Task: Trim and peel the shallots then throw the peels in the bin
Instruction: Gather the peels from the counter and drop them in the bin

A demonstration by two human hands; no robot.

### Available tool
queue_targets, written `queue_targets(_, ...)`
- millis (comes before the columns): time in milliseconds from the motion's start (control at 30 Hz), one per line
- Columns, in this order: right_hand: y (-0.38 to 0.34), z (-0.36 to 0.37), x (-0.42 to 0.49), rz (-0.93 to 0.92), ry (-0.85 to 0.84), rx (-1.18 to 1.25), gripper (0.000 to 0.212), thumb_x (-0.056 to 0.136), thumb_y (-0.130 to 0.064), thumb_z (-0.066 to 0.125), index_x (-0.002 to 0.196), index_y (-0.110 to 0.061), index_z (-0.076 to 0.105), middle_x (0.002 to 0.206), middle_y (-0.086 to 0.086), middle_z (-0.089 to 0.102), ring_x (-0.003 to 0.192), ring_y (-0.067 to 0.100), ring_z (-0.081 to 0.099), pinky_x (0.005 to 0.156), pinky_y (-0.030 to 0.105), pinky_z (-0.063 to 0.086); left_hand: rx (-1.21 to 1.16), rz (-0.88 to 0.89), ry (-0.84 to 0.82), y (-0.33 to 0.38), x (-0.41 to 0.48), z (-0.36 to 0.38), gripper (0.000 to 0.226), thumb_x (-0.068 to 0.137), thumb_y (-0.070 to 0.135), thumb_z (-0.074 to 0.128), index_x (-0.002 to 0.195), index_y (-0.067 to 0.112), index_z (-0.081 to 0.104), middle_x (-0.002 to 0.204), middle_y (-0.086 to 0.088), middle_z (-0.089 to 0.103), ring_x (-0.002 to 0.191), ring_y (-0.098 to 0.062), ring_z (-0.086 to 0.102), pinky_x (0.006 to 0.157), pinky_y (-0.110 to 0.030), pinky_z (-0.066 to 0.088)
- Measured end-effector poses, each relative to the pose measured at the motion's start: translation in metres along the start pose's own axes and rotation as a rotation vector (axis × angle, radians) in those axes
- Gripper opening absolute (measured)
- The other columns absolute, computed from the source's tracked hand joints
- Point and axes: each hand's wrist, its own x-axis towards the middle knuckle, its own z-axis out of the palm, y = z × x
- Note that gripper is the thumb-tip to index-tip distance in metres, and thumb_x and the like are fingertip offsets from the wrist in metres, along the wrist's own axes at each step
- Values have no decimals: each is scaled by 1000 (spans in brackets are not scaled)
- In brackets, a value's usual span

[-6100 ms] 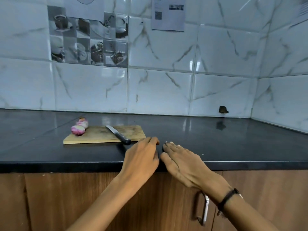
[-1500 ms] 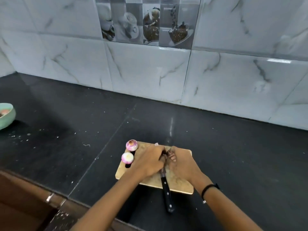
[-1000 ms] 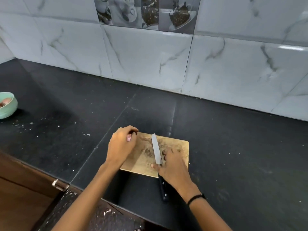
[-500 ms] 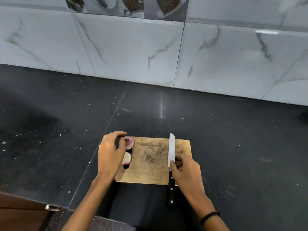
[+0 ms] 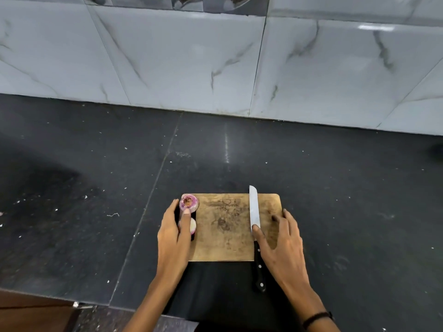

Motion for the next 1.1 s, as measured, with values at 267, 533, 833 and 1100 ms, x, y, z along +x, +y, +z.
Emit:
queue_targets(267, 1, -1, -2, 19, -27, 78, 77, 93, -67, 50, 155, -26, 29, 168, -15, 3, 154, 10, 13, 120, 37, 27, -9, 63, 25, 1, -3, 15, 39, 103, 38, 49, 142, 38, 45, 127, 7, 64, 119, -12, 59, 104, -46, 48)
queue_targets(533, 8, -20, 24, 52, -3, 70, 79, 95, -60, 53, 158, -21, 27, 169, -6, 6, 155, 12, 9, 120, 30, 22, 9, 132, -57, 16, 26, 47, 42, 103, 37, 48, 145, 36, 41, 139, 16, 55, 127, -8, 53, 110, -42, 44)
queue_targets(833, 19, -42, 72, 116, 35, 46, 76, 96, -57, 56, 154, -13, 33, 168, 4, 17, 154, 20, 19, 121, 36, 26, 33, 191, -199, 38, 72, 94, 44, 103, 48, 42, 145, 34, 39, 142, 15, 49, 133, -6, 44, 113, -36, 37)
queue_targets(1100, 11, -37, 66, 66, 149, 32, 35, 99, -43, 56, 131, -30, 50, 134, -1, 61, 119, 23, 62, 87, 41, 56, 97, 171, -227, 40, 78, 100, 59, 105, 41, 41, 158, 24, 22, 161, 5, 31, 147, -13, 29, 115, -31, 24)
